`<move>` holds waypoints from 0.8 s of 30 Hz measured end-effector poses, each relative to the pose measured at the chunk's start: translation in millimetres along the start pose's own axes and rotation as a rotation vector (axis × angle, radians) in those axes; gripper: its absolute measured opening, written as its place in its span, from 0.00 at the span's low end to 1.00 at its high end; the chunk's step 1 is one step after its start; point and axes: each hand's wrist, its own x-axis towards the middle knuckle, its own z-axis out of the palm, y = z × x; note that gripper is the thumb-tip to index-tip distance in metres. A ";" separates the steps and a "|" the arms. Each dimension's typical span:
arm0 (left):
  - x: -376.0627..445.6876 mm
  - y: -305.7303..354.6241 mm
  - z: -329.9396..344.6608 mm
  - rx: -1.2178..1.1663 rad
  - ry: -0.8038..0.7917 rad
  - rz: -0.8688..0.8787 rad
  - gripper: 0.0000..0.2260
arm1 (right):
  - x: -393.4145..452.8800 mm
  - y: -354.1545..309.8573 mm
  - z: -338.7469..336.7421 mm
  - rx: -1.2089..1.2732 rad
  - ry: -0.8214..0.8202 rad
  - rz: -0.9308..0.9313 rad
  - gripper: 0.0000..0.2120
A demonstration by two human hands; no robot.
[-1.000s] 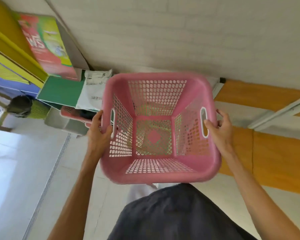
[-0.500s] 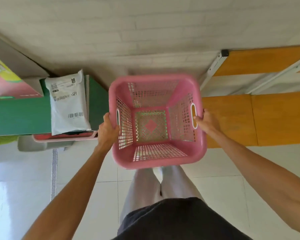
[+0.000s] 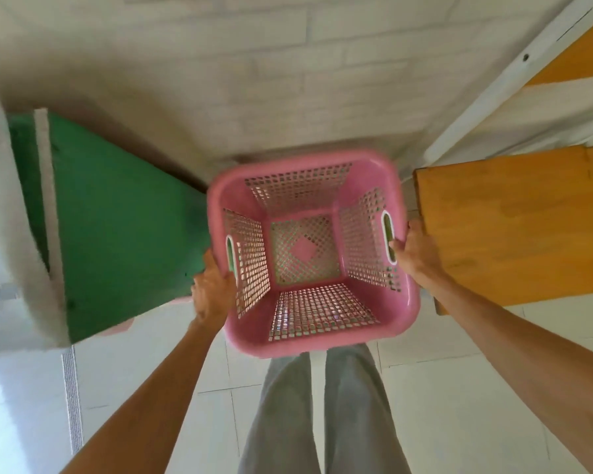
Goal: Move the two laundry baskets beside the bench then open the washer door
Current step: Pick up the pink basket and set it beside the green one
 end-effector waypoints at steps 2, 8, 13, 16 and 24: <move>10.0 -8.5 15.8 -0.031 -0.005 0.033 0.21 | 12.8 8.1 15.8 -0.047 -0.012 -0.012 0.17; 28.7 -27.1 35.3 -0.080 -0.040 0.103 0.24 | 29.2 18.5 37.2 -0.034 -0.014 -0.035 0.18; 25.1 -25.0 6.8 -0.058 -0.208 0.089 0.36 | 12.4 10.4 8.3 -0.002 -0.176 0.015 0.26; -1.7 8.4 -36.4 -0.098 -0.219 0.126 0.34 | -25.5 -14.9 -36.3 0.099 -0.190 0.047 0.38; -104.9 104.2 -164.4 0.105 -0.247 0.446 0.33 | -174.4 -58.0 -161.6 0.306 -0.090 0.068 0.36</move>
